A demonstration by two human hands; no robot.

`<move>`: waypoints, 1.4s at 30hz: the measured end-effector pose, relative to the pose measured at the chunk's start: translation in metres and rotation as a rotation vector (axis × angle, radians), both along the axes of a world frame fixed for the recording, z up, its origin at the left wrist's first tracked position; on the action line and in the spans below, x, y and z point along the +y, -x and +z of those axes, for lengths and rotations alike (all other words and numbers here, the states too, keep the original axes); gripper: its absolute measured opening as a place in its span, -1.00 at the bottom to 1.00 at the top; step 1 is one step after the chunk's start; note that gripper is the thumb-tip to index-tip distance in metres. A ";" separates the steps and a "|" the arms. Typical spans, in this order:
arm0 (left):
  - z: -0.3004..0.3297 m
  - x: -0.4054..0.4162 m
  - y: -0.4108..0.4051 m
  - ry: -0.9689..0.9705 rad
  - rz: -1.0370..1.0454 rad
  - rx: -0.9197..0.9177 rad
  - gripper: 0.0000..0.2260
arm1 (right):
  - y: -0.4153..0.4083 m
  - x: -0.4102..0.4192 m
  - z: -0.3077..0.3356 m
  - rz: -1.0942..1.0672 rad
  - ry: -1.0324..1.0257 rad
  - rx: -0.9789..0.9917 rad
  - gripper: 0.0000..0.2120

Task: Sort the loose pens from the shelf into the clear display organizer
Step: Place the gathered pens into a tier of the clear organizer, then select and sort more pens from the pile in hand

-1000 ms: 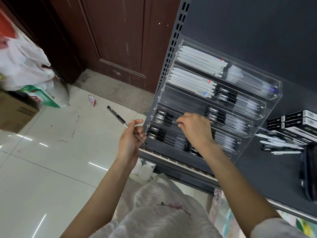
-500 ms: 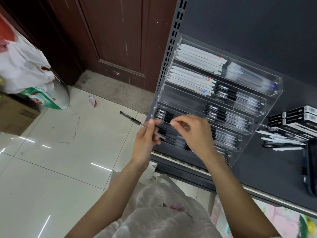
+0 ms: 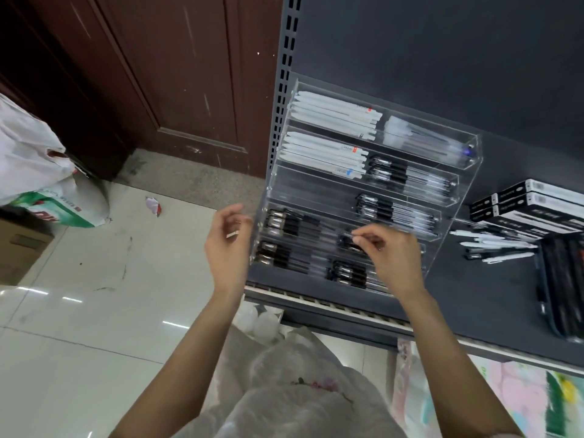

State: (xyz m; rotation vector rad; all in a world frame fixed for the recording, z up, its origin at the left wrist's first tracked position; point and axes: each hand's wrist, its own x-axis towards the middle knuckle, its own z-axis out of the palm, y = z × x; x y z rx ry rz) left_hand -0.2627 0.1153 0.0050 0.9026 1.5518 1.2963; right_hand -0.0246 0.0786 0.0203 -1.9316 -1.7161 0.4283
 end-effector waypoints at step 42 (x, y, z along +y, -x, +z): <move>0.036 -0.025 -0.178 -0.723 -1.349 0.695 -0.76 | -0.096 -0.159 -0.024 -0.682 0.147 -0.171 -0.55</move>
